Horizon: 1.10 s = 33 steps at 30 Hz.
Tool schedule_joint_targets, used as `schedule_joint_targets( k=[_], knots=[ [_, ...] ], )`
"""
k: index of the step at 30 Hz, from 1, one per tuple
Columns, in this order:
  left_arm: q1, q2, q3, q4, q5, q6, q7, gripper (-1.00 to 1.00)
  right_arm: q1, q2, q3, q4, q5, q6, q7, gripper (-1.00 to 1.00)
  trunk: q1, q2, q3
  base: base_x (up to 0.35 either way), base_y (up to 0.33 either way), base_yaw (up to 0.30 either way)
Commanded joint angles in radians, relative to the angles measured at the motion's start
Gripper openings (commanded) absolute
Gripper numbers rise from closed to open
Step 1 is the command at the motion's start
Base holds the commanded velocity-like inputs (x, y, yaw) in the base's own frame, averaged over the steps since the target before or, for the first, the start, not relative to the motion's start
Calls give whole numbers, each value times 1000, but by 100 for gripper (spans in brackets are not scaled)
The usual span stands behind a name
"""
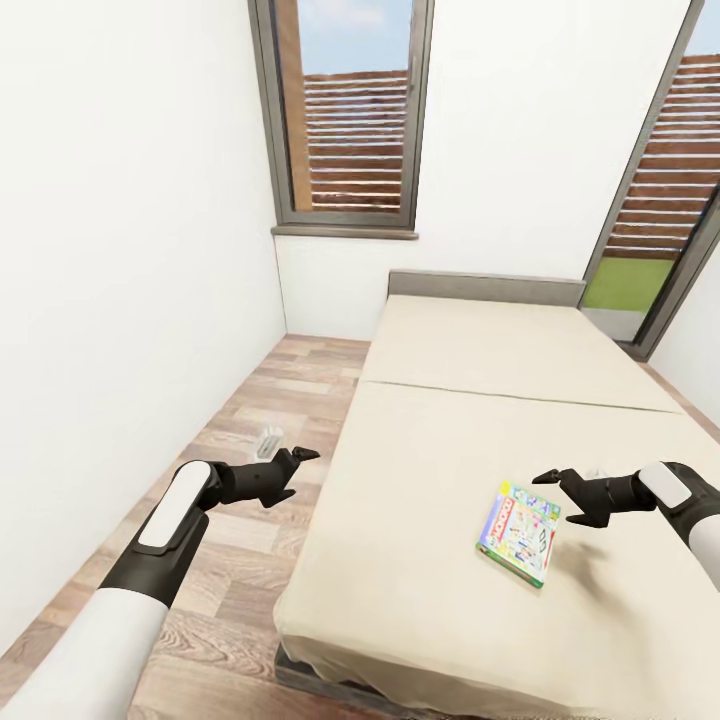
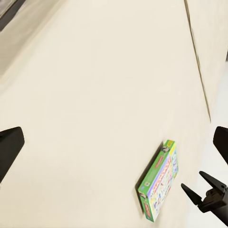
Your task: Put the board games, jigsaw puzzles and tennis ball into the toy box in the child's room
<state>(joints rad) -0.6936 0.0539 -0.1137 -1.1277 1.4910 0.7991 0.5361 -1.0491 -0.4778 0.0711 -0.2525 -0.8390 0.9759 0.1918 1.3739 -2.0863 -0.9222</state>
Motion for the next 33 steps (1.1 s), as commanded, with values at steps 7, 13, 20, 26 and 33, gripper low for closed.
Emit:
schedule_joint_targets(
  k=[7,13,20,26,33],
  knots=[
    [0,1,3,-1,11,-1,10,100,0,-1,7,0,4,1,9,100,27,-50,-23,0,0,0],
    [1,1,24,-3,12,-1,11,100,0,-1,7,1,4,1,9,100,27,-50,-23,0,0,0],
    [1,0,34,-4,12,-1,11,100,0,1,7,1,5,1,9,100,27,-50,-23,0,0,0],
    [2,1,37,-4,12,-1,11,100,0,4,7,3,6,1,9,100,27,-50,-23,0,0,0],
    [2,1,38,-4,12,0,11,100,0,6,7,4,6,1,9,100,27,-50,-23,0,0,83]
  ],
)
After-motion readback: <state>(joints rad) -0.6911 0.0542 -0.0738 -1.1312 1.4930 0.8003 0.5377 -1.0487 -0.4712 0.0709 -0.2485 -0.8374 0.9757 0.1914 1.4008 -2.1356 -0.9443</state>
